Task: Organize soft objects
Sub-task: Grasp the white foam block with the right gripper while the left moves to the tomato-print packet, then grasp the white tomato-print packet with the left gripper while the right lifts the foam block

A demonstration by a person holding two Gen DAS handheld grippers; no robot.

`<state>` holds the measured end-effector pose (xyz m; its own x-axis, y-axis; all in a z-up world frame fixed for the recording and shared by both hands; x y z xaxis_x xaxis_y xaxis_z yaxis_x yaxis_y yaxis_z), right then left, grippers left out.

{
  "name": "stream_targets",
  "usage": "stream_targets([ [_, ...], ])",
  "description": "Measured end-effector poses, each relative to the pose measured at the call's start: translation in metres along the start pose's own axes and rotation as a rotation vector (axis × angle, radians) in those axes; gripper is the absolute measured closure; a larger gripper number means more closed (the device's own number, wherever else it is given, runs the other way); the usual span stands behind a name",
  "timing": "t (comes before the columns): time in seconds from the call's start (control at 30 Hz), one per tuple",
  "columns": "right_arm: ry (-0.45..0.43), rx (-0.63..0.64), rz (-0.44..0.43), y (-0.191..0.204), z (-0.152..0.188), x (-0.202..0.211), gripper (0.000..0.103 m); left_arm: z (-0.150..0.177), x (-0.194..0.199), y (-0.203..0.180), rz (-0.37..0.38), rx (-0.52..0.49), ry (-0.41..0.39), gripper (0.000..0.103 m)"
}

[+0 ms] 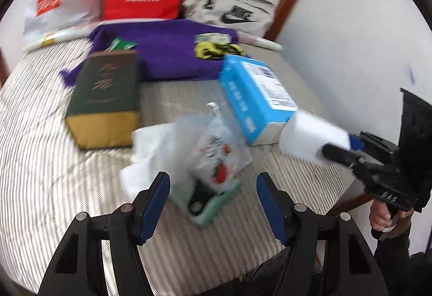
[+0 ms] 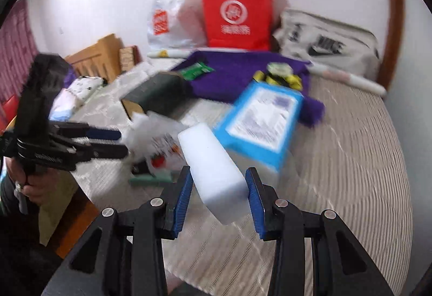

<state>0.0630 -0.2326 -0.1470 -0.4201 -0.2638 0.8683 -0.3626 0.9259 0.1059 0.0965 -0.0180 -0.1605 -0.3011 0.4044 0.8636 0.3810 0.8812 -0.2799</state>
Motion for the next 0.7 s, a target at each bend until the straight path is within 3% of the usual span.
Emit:
stream_targets([
  [0.23,0.033,-0.067,0.015,-0.024,0.028,-0.015,0.062,-0.019,-0.025,-0.02,-0.031,-0.083,0.005,0.038],
  [0.53,0.043,-0.08,-0.004,-0.024,0.036,-0.029,0.058,-0.019,-0.053,-0.031,-0.215,-0.248,0.039,0.037],
  [0.7,0.047,-0.086,-0.003,-0.024,0.037,-0.037,0.058,-0.019,-0.058,-0.03,-0.296,-0.276,0.033,0.036],
])
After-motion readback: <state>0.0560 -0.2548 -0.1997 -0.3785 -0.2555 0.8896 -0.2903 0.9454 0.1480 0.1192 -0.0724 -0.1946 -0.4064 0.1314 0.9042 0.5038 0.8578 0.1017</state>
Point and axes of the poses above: each gripper's, at about its wrist camera, not at the fingertips, and x roughly against the way its jaws point, y to its left, z to its underside, the point moved 2 cm from there along -x, roughly the way its jaws point, and after that the axes turned 12 degrees about y, right-handed, at the moved point
